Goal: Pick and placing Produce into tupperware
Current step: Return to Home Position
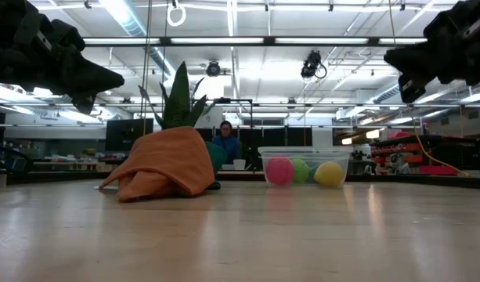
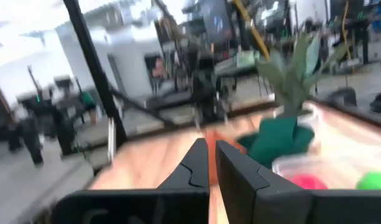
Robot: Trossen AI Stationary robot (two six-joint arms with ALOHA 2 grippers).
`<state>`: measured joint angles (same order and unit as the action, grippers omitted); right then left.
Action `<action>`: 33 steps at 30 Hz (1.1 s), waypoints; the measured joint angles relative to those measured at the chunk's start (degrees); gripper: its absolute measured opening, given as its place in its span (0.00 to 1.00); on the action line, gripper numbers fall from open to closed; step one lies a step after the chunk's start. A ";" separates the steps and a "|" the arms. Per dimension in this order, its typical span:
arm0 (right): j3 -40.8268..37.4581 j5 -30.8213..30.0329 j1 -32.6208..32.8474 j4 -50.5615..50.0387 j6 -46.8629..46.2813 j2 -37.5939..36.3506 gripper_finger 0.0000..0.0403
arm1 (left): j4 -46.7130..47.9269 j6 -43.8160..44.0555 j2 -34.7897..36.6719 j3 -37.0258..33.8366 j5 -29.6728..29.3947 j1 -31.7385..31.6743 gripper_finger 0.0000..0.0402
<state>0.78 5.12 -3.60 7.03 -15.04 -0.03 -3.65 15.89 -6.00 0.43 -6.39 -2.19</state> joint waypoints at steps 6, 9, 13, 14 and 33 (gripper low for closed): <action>0.02 1.03 0.00 -4.89 7.84 0.77 0.00 | -0.01 -0.01 0.00 0.00 0.02 -0.01 0.08; 0.02 1.03 0.00 -5.01 9.84 1.11 0.00 | 0.01 0.00 0.00 0.00 0.02 0.00 0.07; 0.01 1.03 0.00 -5.03 10.70 1.11 0.00 | 0.02 -0.01 0.00 0.00 0.01 0.01 0.08; 0.00 1.03 0.00 -5.03 10.78 1.11 0.00 | 0.03 -0.01 0.00 0.00 0.02 -0.01 0.09; 0.48 0.99 0.00 -6.14 9.19 1.16 0.00 | 0.02 -0.01 0.00 0.00 0.01 0.00 0.08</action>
<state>1.26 6.11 -3.60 0.89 -5.85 1.13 -3.63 15.88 -6.00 0.43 -6.38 -2.19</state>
